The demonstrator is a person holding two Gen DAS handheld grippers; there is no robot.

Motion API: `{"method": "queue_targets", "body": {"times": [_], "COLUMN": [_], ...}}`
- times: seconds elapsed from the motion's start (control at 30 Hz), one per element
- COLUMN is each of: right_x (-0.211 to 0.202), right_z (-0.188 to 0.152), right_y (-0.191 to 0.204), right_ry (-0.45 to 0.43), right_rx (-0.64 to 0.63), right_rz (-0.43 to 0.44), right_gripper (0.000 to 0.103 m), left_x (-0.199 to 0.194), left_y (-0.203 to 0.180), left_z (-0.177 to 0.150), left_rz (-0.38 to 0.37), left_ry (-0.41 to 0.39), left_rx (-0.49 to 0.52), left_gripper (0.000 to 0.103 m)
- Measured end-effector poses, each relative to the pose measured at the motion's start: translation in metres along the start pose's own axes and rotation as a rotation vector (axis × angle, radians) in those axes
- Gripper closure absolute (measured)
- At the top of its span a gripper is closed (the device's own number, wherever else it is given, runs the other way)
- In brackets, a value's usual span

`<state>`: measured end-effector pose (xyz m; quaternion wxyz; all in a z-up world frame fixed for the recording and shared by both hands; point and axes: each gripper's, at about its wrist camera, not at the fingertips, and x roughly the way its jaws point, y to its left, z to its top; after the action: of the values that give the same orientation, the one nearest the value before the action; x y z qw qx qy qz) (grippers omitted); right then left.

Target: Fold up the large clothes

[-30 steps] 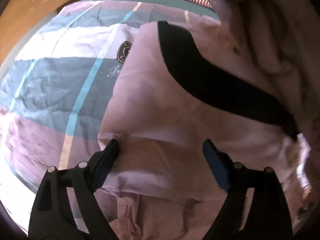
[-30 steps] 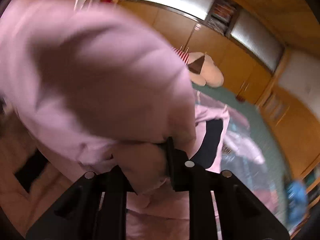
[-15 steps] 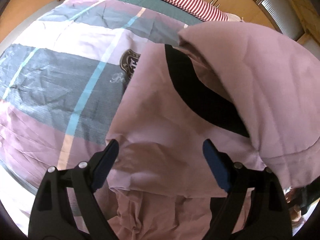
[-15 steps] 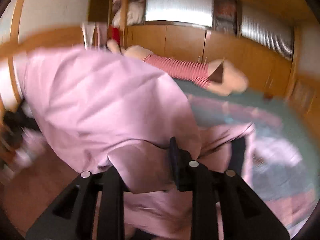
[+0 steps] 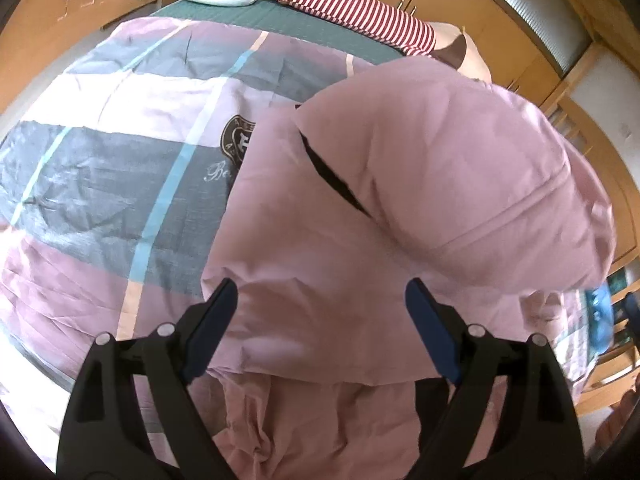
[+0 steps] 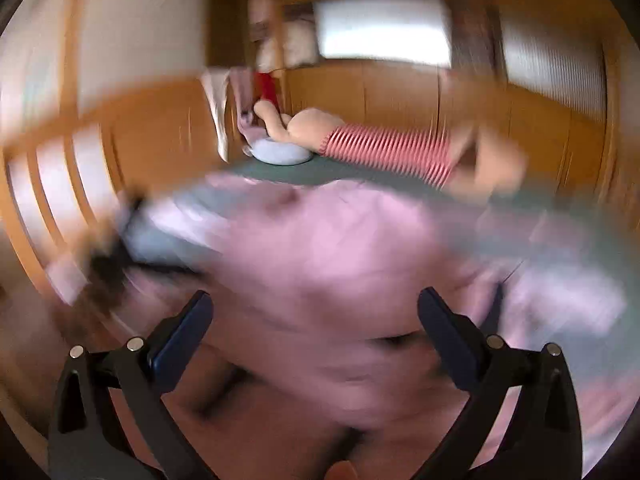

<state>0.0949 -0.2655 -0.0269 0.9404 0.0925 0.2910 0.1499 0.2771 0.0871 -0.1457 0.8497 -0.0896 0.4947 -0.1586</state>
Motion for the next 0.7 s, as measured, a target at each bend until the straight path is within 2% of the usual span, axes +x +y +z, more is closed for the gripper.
{"method": "queue_targets", "body": {"times": [0.03, 0.1, 0.17, 0.2, 0.27, 0.33, 0.37, 0.4, 0.43, 0.47, 0.5, 0.53, 0.57, 0.63, 0.7], "right_x": [0.011, 0.039, 0.063, 0.072, 0.101, 0.130, 0.142, 0.157, 0.166, 0.172, 0.167, 0.161, 0.148, 0.127, 0.098], "right_z": [0.003, 0.001, -0.003, -0.003, -0.004, -0.006, -0.007, -0.011, -0.019, -0.026, -0.025, -0.020, -0.011, 0.000, 0.011], "right_y": [-0.006, -0.010, -0.010, -0.013, -0.026, -0.036, -0.043, -0.050, -0.053, -0.057, -0.056, -0.052, -0.043, -0.027, 0.001], "right_ry": [0.048, 0.133, 0.172, 0.180, 0.220, 0.264, 0.281, 0.305, 0.313, 0.304, 0.288, 0.255, 0.203, 0.150, 0.085], "right_rx": [0.147, 0.326, 0.444, 0.506, 0.697, 0.806, 0.840, 0.915, 0.979, 1.033, 1.010, 0.935, 0.814, 0.645, 0.414], "right_rz": [0.102, 0.207, 0.233, 0.254, 0.293, 0.296, 0.294, 0.306, 0.338, 0.370, 0.351, 0.327, 0.298, 0.265, 0.201], "right_gripper": [0.001, 0.001, 0.004, 0.009, 0.015, 0.030, 0.035, 0.049, 0.072, 0.082, 0.089, 0.093, 0.093, 0.095, 0.096], "left_x": [-0.001, -0.003, -0.004, -0.006, -0.009, -0.009, -0.009, -0.008, -0.008, -0.007, -0.007, -0.007, -0.007, -0.007, -0.008], "left_y": [-0.001, -0.003, -0.004, -0.005, -0.006, -0.006, -0.006, -0.006, -0.006, -0.005, -0.005, -0.004, -0.004, -0.003, -0.001], "left_z": [-0.001, -0.003, -0.003, -0.004, -0.005, -0.006, -0.006, -0.006, -0.006, -0.006, -0.005, -0.005, -0.005, -0.004, -0.003], "left_rz": [0.006, 0.011, -0.002, -0.005, 0.000, 0.003, 0.004, 0.005, 0.008, 0.011, 0.015, 0.014, 0.012, 0.009, 0.005], "left_ry": [0.000, 0.003, 0.009, 0.010, 0.007, 0.009, 0.010, 0.013, 0.016, 0.018, 0.019, 0.019, 0.019, 0.018, 0.016], "left_rx": [0.007, 0.017, 0.022, 0.023, 0.025, 0.027, 0.028, 0.028, 0.028, 0.027, 0.025, 0.022, 0.019, 0.010, 0.001], "left_gripper": [0.016, 0.016, 0.016, 0.016, 0.016, 0.016, 0.016, 0.016, 0.016, 0.016, 0.016, 0.016, 0.016, 0.016, 0.016]}}
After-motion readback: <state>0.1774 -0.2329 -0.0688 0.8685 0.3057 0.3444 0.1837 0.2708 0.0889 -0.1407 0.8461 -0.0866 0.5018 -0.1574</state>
